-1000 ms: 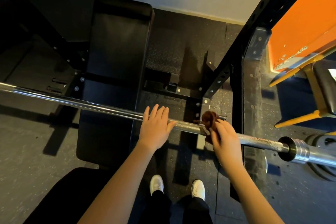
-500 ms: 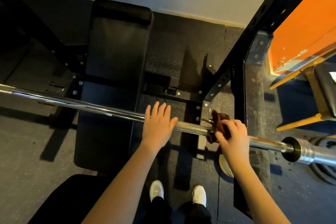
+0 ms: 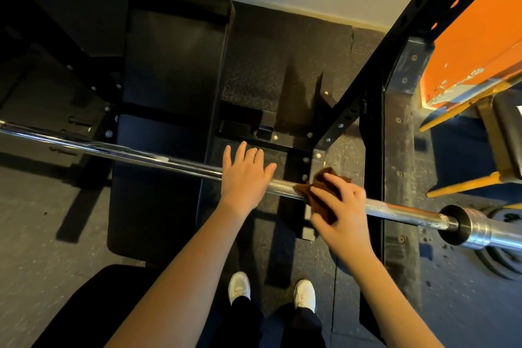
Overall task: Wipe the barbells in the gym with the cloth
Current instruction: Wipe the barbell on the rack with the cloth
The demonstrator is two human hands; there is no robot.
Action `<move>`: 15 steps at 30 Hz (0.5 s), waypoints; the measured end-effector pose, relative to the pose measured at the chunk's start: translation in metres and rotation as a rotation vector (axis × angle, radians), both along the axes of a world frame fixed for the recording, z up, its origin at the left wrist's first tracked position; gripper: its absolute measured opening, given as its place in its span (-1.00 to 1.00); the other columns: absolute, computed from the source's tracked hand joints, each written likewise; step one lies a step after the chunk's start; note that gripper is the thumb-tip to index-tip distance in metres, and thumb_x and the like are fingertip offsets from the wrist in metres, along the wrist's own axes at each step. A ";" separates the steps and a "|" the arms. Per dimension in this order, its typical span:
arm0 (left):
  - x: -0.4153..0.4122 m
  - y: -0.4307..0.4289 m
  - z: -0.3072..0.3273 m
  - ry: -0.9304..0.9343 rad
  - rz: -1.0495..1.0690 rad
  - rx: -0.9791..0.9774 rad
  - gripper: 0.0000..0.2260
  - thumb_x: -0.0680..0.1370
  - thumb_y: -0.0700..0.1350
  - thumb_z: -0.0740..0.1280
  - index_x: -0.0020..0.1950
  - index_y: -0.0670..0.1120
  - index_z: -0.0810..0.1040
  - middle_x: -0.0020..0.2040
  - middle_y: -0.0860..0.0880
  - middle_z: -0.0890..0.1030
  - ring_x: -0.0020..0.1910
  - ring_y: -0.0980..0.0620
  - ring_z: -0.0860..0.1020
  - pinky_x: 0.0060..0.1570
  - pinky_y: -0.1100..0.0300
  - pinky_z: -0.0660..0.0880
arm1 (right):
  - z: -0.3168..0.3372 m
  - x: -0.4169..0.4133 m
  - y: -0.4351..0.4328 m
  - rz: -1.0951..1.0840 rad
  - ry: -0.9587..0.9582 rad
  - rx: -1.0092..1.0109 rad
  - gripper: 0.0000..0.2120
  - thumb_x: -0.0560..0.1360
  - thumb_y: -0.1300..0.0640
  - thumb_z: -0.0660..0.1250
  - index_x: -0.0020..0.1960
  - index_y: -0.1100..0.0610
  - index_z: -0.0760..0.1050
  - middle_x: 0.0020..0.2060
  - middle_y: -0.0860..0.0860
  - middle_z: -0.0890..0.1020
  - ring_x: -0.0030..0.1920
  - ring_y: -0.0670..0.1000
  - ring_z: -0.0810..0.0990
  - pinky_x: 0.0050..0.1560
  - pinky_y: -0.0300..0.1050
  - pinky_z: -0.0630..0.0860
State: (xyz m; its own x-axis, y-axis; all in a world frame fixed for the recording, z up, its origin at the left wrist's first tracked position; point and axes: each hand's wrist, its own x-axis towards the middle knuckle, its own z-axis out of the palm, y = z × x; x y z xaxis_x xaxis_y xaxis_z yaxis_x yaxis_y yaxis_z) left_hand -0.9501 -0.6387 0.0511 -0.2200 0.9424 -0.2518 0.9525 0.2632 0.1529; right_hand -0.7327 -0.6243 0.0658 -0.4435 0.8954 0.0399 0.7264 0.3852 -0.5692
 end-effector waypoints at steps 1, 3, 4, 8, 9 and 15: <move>-0.001 0.001 0.000 -0.008 0.002 0.000 -0.50 0.67 0.12 -0.09 0.53 -0.08 0.23 0.52 -0.02 0.29 0.57 -0.05 0.04 0.51 -0.11 -0.11 | -0.002 -0.006 0.000 0.044 -0.021 0.014 -0.59 0.45 -0.06 0.36 0.23 0.09 0.59 0.34 0.04 0.49 0.28 0.06 0.30 0.27 0.11 0.32; -0.001 0.003 0.000 -0.008 0.006 -0.004 -0.52 0.68 0.11 -0.09 0.52 -0.07 0.27 0.50 -0.02 0.32 0.56 -0.05 0.06 0.51 -0.10 -0.11 | -0.003 -0.010 0.008 0.077 -0.027 0.016 -0.48 0.51 -0.26 0.17 0.25 0.04 0.59 0.34 -0.02 0.51 0.33 0.04 0.30 0.34 0.24 0.29; -0.001 0.004 0.001 -0.002 0.001 -0.012 -0.53 0.68 0.10 -0.09 0.51 -0.06 0.29 0.49 -0.02 0.34 0.56 -0.06 0.08 0.51 -0.11 -0.11 | -0.005 -0.009 0.013 0.083 -0.055 0.008 -0.44 0.52 -0.31 0.10 0.28 0.01 0.57 0.37 -0.03 0.48 0.40 0.04 0.26 0.41 0.34 0.17; 0.000 0.004 0.001 0.063 -0.056 -0.072 -0.49 0.62 0.05 -0.13 0.49 -0.06 0.31 0.48 -0.04 0.36 0.56 -0.10 0.09 0.51 -0.17 -0.06 | -0.018 -0.006 0.014 0.047 -0.280 0.044 -0.46 0.56 -0.23 0.03 0.38 0.01 0.47 0.44 0.10 0.38 0.46 0.21 0.28 0.44 0.25 0.17; 0.001 0.004 0.002 0.068 -0.056 -0.078 -0.49 0.61 0.04 -0.14 0.49 -0.06 0.32 0.48 -0.04 0.36 0.55 -0.10 0.09 0.51 -0.17 -0.05 | -0.018 -0.015 0.014 0.020 -0.280 0.059 -0.51 0.58 -0.18 0.07 0.30 0.07 0.53 0.32 0.13 0.49 0.34 0.21 0.43 0.32 0.18 0.35; 0.004 0.006 0.004 0.042 0.024 -0.024 -0.56 0.69 0.07 -0.08 0.41 -0.03 0.42 0.43 -0.01 0.43 0.54 -0.05 0.15 0.52 -0.10 -0.06 | -0.013 -0.073 0.014 0.090 -0.176 0.170 -0.80 0.50 0.07 0.36 0.03 0.15 0.64 -0.04 0.09 0.67 -0.02 0.10 0.63 -0.04 0.03 0.59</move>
State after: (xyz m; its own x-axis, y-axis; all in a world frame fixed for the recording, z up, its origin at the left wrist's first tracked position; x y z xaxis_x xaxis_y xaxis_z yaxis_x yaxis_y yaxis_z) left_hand -0.9459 -0.6329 0.0548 -0.2531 0.9306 -0.2645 0.9515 0.2889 0.1058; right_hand -0.8060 -0.6102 0.0528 -0.5345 0.8391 0.1016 0.7670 0.5320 -0.3587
